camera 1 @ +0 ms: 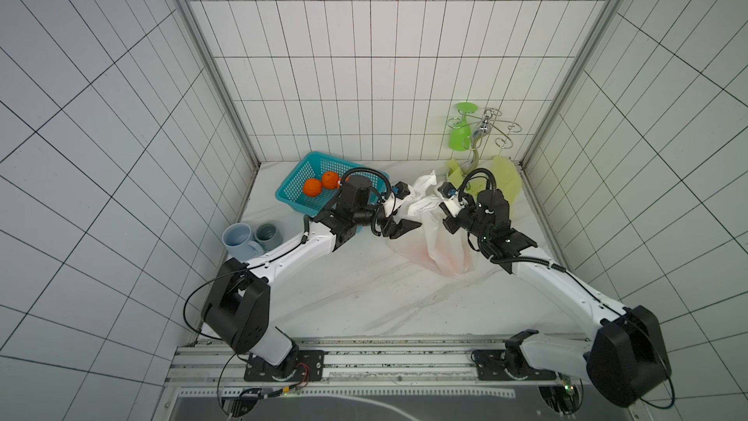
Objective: Place the oranges into plastic bags & tie knots
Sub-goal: Tie the plastic bag at the center of the board.
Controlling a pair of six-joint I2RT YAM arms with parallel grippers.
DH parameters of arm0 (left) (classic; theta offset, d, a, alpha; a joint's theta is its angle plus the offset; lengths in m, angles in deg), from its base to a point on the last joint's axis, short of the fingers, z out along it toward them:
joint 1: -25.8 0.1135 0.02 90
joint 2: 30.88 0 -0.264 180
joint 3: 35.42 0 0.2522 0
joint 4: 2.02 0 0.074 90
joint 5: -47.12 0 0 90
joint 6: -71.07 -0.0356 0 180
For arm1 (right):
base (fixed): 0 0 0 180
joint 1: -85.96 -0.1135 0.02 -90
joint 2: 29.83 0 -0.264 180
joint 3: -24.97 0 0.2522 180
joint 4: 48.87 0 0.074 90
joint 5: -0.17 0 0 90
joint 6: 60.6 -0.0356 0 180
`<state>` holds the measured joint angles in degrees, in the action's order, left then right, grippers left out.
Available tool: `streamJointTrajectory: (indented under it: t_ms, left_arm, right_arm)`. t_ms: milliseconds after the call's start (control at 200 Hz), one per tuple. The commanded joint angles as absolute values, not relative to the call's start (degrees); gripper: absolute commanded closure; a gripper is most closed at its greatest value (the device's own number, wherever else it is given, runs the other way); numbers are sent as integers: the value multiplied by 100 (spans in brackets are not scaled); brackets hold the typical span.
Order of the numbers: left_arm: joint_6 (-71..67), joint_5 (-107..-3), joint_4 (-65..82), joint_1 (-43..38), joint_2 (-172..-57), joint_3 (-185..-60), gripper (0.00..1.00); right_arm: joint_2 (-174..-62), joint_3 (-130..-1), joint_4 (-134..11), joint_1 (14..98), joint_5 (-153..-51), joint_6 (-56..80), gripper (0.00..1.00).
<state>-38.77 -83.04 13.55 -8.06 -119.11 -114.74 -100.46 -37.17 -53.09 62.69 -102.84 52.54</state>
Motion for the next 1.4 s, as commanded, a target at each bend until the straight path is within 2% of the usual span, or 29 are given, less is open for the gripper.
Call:
streamJointTrajectory:
  t_ms: [0, 320, 550, 965, 1029, 1174, 1259, 1394]
  left_arm:
    - [-4163, -8143, 1422, -812, -11828, -11380, 26]
    - [-2502, -8530, 554, -908, -11878, -11342, 28]
    - [-2133, -8445, 367, -935, -12075, -11462, 33]
    - [-1782, -8297, 357, -922, -12247, -11742, 53]
    - [-1746, -8298, 348, -926, -12255, -11763, 60]
    - [-1726, -8317, 353, -926, -12290, -11774, 89]
    - [-1726, -8484, 348, -926, -12306, -11752, 100]
    - [-1653, -8768, 313, -926, -12351, -11747, 100]
  right_arm:
    - [-10093, -4125, -5441, 6281, -10494, 5083, 100]
    - [-10075, -3929, -5239, 6180, -10045, 5409, 100]
    - [-10075, -3855, -5157, 6138, -9873, 5571, 100]
    - [-10081, -3794, -5116, 6127, -9853, 5665, 100]
    - [-10084, -3801, -5119, 6131, -9853, 5673, 100]
    - [-10020, -3814, -5100, 6129, -9809, 5649, 100]
    - [-9949, -3819, -4997, 6125, -9839, 5599, 83]
    - [-10019, -3926, -4860, 6007, -9804, 5582, 67]
